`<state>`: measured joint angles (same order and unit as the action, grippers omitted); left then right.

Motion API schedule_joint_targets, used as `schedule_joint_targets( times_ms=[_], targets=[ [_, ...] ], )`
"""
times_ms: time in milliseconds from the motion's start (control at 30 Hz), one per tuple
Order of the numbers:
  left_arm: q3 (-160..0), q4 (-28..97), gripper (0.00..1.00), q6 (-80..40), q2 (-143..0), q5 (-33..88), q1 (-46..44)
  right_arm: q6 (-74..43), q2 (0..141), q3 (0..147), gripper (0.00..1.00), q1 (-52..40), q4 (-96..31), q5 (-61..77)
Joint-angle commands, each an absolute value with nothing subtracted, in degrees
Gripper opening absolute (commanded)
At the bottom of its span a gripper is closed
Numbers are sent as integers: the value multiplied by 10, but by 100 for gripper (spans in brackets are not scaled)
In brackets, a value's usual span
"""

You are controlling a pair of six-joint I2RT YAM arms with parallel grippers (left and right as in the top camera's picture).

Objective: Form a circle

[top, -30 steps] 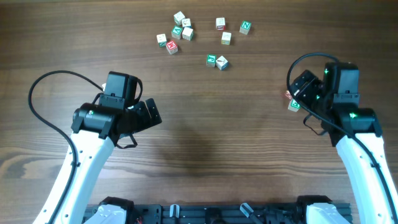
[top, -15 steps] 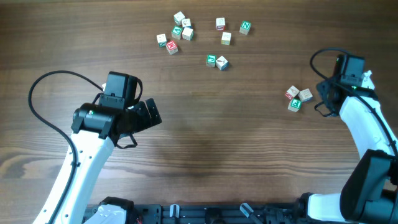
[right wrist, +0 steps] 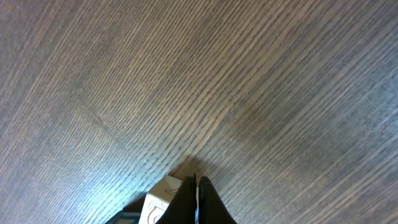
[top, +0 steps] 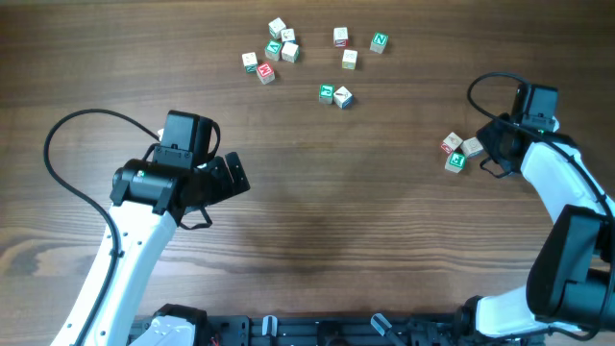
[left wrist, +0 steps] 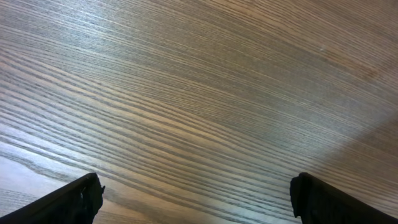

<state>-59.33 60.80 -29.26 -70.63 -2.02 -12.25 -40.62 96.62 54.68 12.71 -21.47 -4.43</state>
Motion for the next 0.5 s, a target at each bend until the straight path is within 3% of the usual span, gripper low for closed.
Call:
schedule_joint_targets(
  times_ms=[0, 467],
  targets=[
    [-592, 608, 100, -290, -705, -18, -118, -392, 992, 547, 4, 132, -202, -37],
    [-592, 608, 100, -290, -705, -18, -118, -390, 993, 547, 4, 131, -220, -9]
  ],
)
